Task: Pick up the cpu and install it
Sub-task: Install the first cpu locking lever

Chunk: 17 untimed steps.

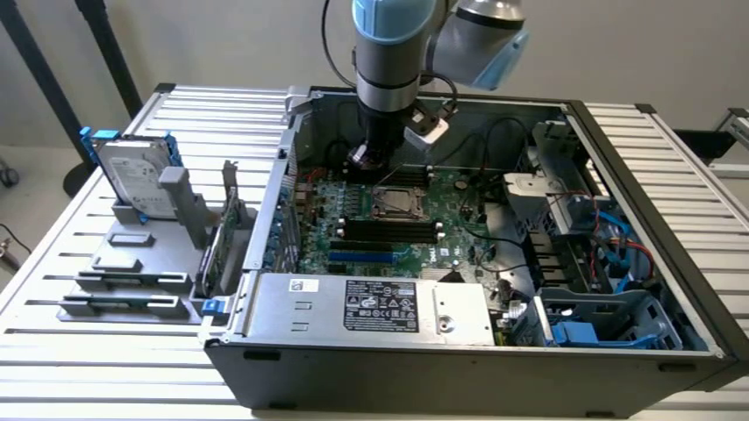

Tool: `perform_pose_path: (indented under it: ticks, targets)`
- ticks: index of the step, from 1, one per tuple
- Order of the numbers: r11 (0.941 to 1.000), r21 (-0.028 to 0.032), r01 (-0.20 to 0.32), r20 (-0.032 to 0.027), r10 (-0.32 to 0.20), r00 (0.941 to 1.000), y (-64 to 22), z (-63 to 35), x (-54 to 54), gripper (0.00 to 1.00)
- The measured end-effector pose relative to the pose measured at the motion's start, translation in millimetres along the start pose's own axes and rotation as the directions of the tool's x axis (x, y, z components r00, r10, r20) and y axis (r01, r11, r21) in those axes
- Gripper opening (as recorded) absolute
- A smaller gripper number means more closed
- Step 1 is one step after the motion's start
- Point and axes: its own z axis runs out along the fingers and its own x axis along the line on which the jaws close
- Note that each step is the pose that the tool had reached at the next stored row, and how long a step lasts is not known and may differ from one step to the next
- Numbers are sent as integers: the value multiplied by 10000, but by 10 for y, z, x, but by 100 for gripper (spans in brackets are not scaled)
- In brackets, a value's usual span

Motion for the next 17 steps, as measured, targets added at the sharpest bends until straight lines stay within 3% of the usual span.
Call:
perform_pose_path:
  ticks: [9,17]
  targets:
    - [10000,23,89,17,-89,10000,32,-8,-70,11]
    - [9992,68,404,43,-404,9992,61,101,-108,11]
